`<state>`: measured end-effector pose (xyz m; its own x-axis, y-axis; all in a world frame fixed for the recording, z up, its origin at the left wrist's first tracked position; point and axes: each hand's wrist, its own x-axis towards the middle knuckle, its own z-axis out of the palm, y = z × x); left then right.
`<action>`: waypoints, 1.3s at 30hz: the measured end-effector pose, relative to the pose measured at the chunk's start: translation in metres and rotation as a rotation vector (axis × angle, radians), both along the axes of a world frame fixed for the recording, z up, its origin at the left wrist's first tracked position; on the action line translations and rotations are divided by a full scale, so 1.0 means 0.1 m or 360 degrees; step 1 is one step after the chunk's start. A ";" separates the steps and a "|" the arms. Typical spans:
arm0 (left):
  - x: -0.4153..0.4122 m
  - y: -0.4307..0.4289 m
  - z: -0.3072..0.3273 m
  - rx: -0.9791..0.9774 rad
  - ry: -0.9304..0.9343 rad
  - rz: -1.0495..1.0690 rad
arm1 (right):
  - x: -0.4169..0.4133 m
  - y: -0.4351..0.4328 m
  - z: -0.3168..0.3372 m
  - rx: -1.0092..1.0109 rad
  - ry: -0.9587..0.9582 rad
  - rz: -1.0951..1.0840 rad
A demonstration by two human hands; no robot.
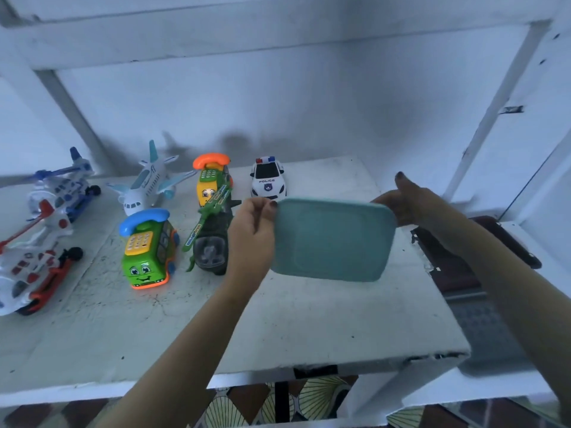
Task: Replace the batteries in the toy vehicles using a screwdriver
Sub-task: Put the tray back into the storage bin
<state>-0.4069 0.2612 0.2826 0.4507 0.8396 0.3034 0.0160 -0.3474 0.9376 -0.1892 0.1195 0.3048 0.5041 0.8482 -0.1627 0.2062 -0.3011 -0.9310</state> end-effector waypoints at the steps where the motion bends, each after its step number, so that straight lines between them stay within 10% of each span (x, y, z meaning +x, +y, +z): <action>1: 0.08 0.03 0.02 -0.0091 -0.0036 0.0053 | 0.03 -0.03 0.00 0.0015 -0.0043 -0.0015; 5: 0.35 0.15 0.02 -0.0327 -0.0038 0.0173 | 0.03 -0.07 -0.06 0.0193 -0.0376 -0.0045; 14: 0.64 0.43 -0.19 0.0241 0.0711 0.0197 | 0.27 0.31 -0.21 -0.0054 -0.1054 -0.0341; 39: 0.77 0.27 -0.26 -0.0083 0.1060 0.0234 | 0.31 0.43 -0.45 -0.0485 -0.0822 -0.0423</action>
<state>-0.3294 0.2879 0.2564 0.4075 0.9123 -0.0417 0.6390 -0.2522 0.7267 -0.1577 0.1626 0.2600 0.7679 0.6381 -0.0567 0.4862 -0.6381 -0.5970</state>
